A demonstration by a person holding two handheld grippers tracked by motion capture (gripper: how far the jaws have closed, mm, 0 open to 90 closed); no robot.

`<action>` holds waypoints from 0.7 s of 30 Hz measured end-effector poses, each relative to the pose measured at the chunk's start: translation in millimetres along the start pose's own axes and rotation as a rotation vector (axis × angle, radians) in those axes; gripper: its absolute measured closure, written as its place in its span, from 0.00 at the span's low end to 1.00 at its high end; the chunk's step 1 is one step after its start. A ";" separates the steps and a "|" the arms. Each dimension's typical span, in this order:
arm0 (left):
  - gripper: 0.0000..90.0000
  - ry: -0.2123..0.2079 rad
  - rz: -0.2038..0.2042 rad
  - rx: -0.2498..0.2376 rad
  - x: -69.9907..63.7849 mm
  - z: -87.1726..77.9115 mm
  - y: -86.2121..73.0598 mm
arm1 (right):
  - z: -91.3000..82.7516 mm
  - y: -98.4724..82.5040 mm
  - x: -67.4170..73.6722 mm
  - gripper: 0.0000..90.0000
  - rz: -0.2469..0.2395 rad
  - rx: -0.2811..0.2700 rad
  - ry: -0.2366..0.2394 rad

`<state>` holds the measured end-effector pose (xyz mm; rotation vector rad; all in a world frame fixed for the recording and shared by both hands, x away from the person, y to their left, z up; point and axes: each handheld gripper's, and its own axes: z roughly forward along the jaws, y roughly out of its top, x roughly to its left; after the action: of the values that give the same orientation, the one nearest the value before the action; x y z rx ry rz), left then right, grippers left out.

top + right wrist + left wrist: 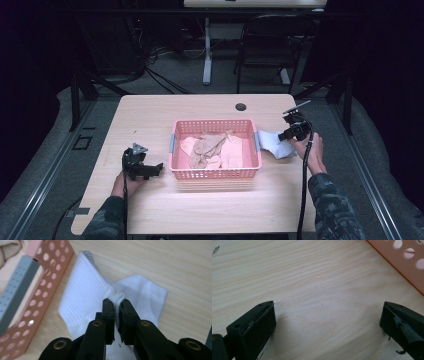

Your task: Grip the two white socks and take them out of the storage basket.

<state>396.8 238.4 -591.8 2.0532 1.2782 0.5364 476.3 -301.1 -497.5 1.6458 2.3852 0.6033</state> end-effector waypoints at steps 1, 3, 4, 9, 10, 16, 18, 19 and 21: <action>0.00 0.000 0.000 0.000 0.0 0.0 0.0 | 1.2 -0.6 -0.9 0.92 -0.002 0.004 -0.002; 0.00 0.000 0.000 0.000 0.0 0.0 0.0 | 2.4 -2.1 -1.6 0.87 0.006 -0.002 -0.004; 0.00 0.000 0.001 0.000 0.1 0.0 0.0 | 1.4 -2.8 -1.8 0.84 0.007 -0.004 -0.005; 0.00 0.000 0.000 0.000 0.0 0.0 0.0 | -8.4 -6.9 -3.3 0.71 -0.014 -0.042 0.008; 0.00 0.000 0.000 0.000 0.0 0.0 0.0 | -11.1 -7.8 -2.9 0.68 -0.018 -0.049 0.011; 0.00 0.000 0.000 0.000 0.0 0.0 0.0 | -30.0 -16.0 0.8 0.45 -0.037 -0.090 -0.004; 0.00 0.000 -0.003 -0.003 -0.2 0.2 0.0 | -37.2 -19.1 2.5 0.37 -0.049 -0.099 -0.004; 0.00 0.001 -0.003 -0.003 -0.2 0.2 -0.1 | -40.5 -20.6 3.2 0.34 -0.059 -0.105 -0.005; 0.00 0.000 -0.002 -0.002 -0.2 0.1 0.0 | -46.7 -24.4 4.3 0.28 -0.068 -0.117 0.003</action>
<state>396.8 238.2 -591.9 2.0495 1.2795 0.5369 436.7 -315.0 -465.4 1.5111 2.3485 0.7193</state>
